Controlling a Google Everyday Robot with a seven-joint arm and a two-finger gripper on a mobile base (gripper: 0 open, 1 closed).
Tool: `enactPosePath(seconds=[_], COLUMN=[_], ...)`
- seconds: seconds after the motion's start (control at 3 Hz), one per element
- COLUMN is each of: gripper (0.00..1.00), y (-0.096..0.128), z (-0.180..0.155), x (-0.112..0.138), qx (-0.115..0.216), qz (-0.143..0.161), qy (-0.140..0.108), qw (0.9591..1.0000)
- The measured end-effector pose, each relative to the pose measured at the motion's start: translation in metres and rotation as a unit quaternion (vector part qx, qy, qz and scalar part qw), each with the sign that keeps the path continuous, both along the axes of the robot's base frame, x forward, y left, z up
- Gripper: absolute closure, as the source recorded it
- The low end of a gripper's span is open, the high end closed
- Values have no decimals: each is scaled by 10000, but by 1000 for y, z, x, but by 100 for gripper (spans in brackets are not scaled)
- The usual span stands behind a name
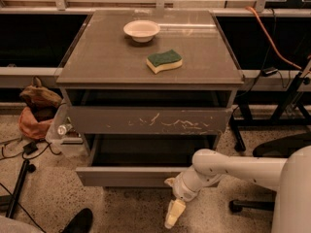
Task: Close middle drawer
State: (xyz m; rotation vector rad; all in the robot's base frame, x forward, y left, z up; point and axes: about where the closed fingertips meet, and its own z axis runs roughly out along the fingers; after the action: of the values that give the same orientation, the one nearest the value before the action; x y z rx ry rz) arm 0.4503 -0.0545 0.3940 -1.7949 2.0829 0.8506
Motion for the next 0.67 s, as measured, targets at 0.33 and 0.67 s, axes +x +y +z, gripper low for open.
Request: enactPosePath(seconds=[0.33, 0.67], gripper=[0, 0], y=[-2, -4], z=[1, 12], x=[10, 47], qx=[79, 162], qz=[-76, -195], qy=[-94, -411], qw=[9999, 9988])
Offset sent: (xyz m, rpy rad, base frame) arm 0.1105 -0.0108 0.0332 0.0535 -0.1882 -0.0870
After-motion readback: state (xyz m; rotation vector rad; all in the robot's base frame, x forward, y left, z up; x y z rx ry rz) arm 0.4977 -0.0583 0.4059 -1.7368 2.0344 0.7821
